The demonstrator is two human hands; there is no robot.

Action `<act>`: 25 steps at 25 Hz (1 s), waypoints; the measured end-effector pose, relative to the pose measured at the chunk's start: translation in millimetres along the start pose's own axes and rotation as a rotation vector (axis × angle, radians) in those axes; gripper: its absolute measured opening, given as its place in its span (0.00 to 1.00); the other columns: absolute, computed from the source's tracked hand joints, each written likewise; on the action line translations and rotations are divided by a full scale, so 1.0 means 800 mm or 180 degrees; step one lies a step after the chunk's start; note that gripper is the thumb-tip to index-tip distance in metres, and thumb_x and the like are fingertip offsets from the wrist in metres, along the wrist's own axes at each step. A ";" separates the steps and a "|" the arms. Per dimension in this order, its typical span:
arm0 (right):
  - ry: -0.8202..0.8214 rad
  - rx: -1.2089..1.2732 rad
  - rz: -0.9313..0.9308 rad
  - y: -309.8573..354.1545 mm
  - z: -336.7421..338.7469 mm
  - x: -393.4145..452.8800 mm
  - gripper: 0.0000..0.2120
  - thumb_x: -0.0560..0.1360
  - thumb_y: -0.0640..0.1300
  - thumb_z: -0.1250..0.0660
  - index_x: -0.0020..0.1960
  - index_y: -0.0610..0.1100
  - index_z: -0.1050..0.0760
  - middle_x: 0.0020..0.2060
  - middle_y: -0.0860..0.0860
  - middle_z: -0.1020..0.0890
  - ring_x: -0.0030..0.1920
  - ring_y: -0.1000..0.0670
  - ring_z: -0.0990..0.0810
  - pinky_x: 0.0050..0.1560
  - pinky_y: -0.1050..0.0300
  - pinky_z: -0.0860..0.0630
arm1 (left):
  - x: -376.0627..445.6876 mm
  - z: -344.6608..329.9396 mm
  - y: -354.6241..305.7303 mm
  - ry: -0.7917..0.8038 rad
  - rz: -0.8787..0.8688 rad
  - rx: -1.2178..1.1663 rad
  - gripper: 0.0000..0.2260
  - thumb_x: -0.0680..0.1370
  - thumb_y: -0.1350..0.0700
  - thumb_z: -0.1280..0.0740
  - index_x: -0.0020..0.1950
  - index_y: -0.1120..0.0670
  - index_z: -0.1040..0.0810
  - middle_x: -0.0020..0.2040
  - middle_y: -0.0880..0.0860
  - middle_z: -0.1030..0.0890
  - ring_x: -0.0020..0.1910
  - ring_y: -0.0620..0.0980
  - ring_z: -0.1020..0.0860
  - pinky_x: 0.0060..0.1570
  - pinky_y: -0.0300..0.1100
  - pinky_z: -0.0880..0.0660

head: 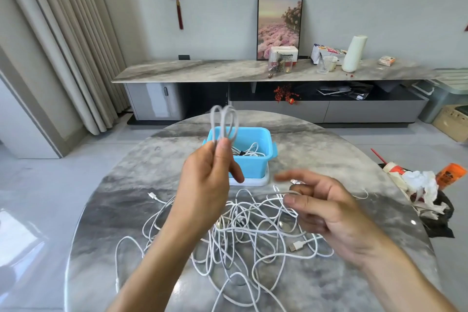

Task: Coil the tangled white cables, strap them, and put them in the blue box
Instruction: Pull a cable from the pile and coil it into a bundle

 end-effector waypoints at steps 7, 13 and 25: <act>-0.1239 -0.3322 0.0112 0.019 0.055 0.004 0.25 0.65 0.61 0.23 0.33 0.42 0.29 0.21 0.54 0.30 0.25 0.55 0.36 0.27 0.60 0.39 | 0.003 -0.020 0.015 0.0179 -0.0602 0.1422 0.21 0.83 0.45 0.48 0.39 0.57 0.27 0.29 0.49 0.21 0.29 0.51 0.24 0.35 0.50 0.27; -0.0672 -0.0382 0.0120 0.045 0.057 -0.019 0.35 0.57 0.62 0.19 0.44 0.32 0.19 0.20 0.54 0.38 0.21 0.56 0.44 0.23 0.64 0.44 | -0.011 -0.045 0.031 0.0910 -0.0908 0.1870 0.15 0.83 0.47 0.43 0.39 0.51 0.31 0.28 0.46 0.30 0.30 0.51 0.30 0.34 0.48 0.34; -0.1382 0.1463 0.1051 0.057 0.070 -0.020 0.11 0.77 0.36 0.43 0.50 0.49 0.26 0.35 0.52 0.22 0.28 0.56 0.35 0.25 0.66 0.39 | -0.037 -0.085 0.017 0.2052 -0.0007 0.0032 0.24 0.77 0.37 0.38 0.33 0.55 0.35 0.29 0.52 0.35 0.30 0.49 0.37 0.31 0.48 0.40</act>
Point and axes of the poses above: each hand's wrist, its own x-axis towards the middle knuckle, its own z-axis out of the back of the hand, y = z × x, the point moved 6 cm from there along x, towards the middle knuckle
